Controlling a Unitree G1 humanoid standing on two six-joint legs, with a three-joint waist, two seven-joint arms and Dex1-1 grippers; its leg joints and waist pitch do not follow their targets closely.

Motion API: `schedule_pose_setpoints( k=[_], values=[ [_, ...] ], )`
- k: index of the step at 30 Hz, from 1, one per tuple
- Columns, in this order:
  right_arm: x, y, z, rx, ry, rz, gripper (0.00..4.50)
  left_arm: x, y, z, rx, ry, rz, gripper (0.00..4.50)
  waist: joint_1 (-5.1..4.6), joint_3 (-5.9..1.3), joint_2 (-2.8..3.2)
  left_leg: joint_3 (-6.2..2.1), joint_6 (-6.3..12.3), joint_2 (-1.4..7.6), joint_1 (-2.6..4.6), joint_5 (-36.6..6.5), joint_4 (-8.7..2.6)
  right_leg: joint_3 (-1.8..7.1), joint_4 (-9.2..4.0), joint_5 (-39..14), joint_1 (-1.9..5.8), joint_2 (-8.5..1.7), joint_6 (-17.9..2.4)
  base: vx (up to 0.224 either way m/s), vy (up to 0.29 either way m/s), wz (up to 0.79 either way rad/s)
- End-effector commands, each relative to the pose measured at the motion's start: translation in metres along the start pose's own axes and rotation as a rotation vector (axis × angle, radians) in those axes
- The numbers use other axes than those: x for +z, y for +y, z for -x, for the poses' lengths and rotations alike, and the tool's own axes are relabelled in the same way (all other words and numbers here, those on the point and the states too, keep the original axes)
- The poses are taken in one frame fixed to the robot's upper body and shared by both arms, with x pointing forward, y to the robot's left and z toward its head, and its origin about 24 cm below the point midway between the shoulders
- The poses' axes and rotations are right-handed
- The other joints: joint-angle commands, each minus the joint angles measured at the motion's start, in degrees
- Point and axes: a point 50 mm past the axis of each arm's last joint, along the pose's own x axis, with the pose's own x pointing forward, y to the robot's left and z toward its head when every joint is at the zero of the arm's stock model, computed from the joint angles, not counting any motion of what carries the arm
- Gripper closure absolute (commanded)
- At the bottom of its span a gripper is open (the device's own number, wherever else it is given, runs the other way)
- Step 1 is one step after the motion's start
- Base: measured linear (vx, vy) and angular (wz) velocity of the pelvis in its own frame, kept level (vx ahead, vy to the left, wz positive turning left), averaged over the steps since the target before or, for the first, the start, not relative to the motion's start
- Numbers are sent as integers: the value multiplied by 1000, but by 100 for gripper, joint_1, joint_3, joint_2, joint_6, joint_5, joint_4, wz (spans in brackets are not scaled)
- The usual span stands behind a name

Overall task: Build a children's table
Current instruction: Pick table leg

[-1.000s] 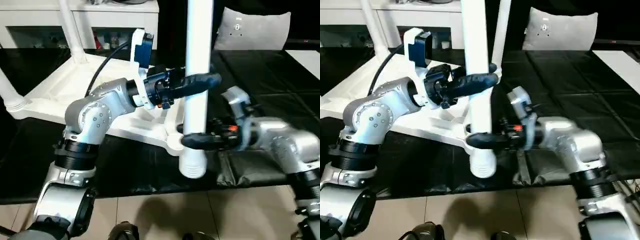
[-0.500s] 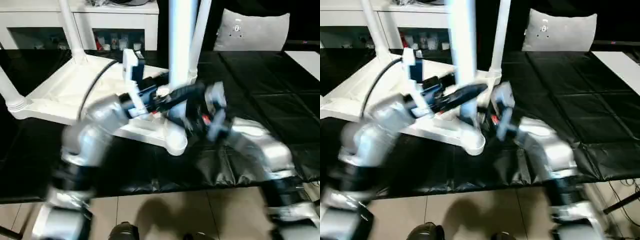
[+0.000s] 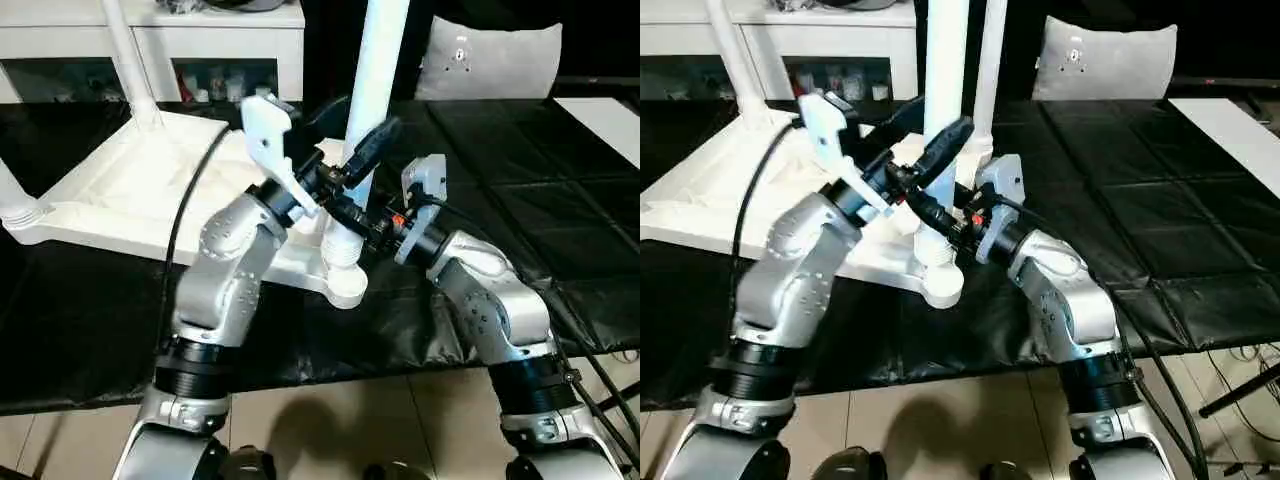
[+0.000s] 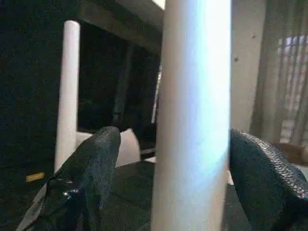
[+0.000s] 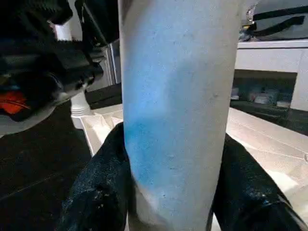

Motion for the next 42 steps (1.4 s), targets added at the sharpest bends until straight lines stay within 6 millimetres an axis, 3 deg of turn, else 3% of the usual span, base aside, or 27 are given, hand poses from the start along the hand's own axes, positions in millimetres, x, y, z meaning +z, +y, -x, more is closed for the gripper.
schedule_pose_setpoints(
  k=[1, 4, 17, 30, 34, 35, 42],
  values=[
    [2, 0, 1, -4, -12, 19, 264, -2, -2, -2, 3, 6, -15, 111, -33, -474, -12, -240, -396, 275, 291, -2726, -520, 171, -609, -3110, 94, -323, -341, 0, 0, 0],
    [2, 1, 1, -5, -10, 22, 264, -4, 0, -3, 24, -2, -30, 117, -31, -474, -20, -234, -384, 278, 280, -2725, -527, 181, -594, -2969, 99, -323, -416, 0, 0, 0],
    [0, 4, 0, 17, 8, 29, 264, -5, 1, -4, 28, -12, -39, 241, -7, -494, -18, -212, -325, 295, 254, -2455, -537, 215, -517, -2461, 137, -333, -616, 0, 0, 0],
    [1, 2, 0, 8, 12, 38, 264, -6, -1, -5, 17, -20, -18, 269, 13, -529, -31, -176, -159, 300, 197, -1860, -517, 240, -422, -1809, 198, -316, -832, 0, 0, 0],
    [2, 1, -1, -7, 17, 36, 264, -4, 3, -5, 39, -25, -3, 269, 10, -527, -28, -170, -162, 296, 204, -1883, -517, 239, -423, -1819, 199, -315, -868, 0, 0, 0],
    [4, 0, -1, -7, 8, 47, 208, -3, 5, -6, 46, -25, -1, 269, 8, -523, -27, -171, -179, 297, 211, -1927, -519, 238, -430, -1871, 191, -310, -856, 0, 0, 0],
    [21, -8, 12, 58, -47, -37, 148, 10, 23, -6, 76, -3, 89, 269, 9, -512, -41, -180, -215, 282, 226, -2072, -512, 226, -434, -2125, 204, -310, -781, 0, 0, 0]
  ],
)
